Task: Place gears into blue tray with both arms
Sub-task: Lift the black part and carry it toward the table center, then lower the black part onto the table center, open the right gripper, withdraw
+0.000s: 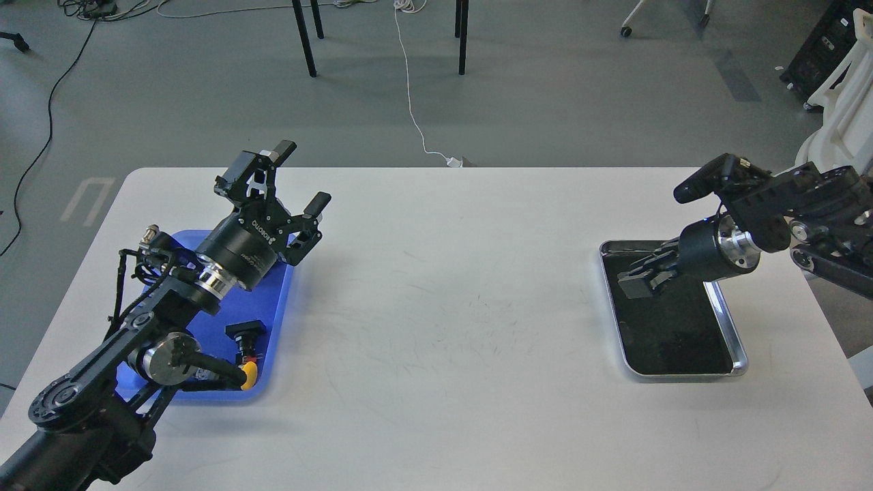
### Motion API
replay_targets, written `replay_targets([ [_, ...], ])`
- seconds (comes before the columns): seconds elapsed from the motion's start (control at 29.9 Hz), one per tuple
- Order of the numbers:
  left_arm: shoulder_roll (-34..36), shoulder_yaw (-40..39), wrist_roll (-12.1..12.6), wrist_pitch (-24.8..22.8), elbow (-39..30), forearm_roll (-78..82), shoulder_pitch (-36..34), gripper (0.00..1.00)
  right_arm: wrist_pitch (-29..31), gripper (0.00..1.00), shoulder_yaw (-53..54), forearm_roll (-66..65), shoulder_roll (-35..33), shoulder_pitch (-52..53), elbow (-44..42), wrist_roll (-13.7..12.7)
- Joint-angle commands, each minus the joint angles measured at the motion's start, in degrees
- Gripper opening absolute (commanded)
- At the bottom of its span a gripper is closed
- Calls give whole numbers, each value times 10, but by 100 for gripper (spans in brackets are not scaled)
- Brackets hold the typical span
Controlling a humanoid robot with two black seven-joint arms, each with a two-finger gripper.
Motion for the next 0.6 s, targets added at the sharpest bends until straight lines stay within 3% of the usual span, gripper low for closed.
replay_targets([
  [0.0, 1, 0, 0, 0, -1, 0, 0, 98, 0, 26, -25, 21, 59, 26, -20, 0],
  [0.27, 8, -1, -1, 0, -4, 0, 0, 98, 0, 26, -61, 60, 208, 35, -99, 0],
  [0.57, 18, -2, -2, 0, -8, -1, 4, 98, 0, 26, -70, 97, 309, 27, -145, 0],
])
